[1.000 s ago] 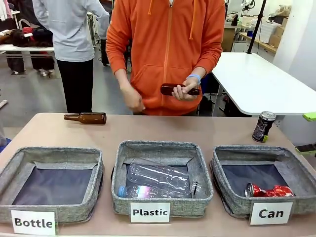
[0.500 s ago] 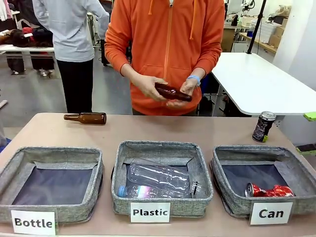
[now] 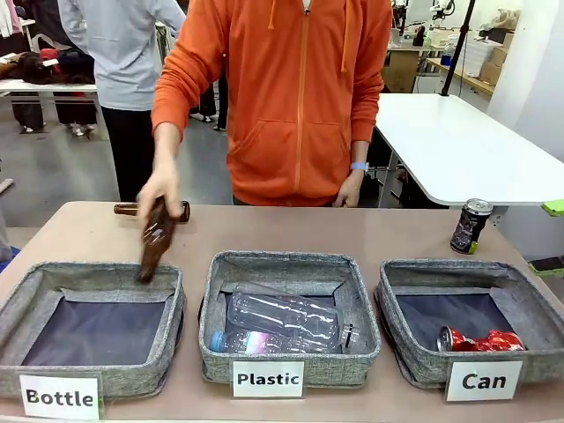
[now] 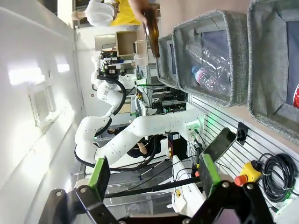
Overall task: Sort the can waste into the basket.
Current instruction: Pick up the can waste from the table and place it in the right Fabric basket.
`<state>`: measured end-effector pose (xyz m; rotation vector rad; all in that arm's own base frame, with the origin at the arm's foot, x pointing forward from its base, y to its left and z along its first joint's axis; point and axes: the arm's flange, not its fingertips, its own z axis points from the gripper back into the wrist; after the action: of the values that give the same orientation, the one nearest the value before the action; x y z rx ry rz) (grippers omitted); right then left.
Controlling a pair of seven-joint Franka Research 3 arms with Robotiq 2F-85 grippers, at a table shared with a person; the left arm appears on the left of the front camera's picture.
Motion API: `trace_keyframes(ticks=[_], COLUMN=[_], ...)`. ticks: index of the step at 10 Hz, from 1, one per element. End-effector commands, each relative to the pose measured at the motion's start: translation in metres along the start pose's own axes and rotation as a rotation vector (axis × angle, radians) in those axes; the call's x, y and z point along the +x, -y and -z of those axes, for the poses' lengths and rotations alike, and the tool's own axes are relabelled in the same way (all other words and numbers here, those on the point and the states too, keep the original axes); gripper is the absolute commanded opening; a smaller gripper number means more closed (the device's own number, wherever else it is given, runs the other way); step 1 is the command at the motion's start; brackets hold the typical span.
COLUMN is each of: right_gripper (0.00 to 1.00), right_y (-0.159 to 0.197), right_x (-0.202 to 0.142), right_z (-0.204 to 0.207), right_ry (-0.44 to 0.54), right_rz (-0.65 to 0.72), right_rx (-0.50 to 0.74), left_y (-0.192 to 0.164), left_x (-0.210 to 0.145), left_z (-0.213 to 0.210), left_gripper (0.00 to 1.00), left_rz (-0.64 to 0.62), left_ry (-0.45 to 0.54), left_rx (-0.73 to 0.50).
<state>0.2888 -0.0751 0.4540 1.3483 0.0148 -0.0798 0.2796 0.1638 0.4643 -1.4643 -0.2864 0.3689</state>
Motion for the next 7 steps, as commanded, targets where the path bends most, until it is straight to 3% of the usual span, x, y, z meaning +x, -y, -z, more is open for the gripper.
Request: trace_keyframes(ticks=[1,3,5,6,7], right_gripper=[1.00,1.00,1.00,1.00,1.00], right_y=[0.000,0.002,0.018,0.032,0.050], right_x=[0.000,0.004,0.013,0.023,0.035], right_z=[0.000,-0.037,-0.084,-0.108,-0.131], right_ry=[0.000,0.093,0.186,0.248,0.385], right_rz=[0.000,-0.216,-0.394,-0.484,-0.564], right_rx=[0.000,-0.070,-0.179,-0.324,-0.533], left_y=[0.000,0.000,0.045,0.051,0.049], left_x=[-0.002,0.000,-0.013,-0.019,-0.022], left_z=[-0.001,0.000,-0.084,-0.119,-0.138], left_gripper=[1.00,1.00,1.00,1.00,1.00], left_rz=[0.004,0.000,0.088,0.095,0.086], left_ry=[-0.004,0.000,0.042,0.074,0.110], left_rx=[0.004,0.000,0.139,0.157,0.166])
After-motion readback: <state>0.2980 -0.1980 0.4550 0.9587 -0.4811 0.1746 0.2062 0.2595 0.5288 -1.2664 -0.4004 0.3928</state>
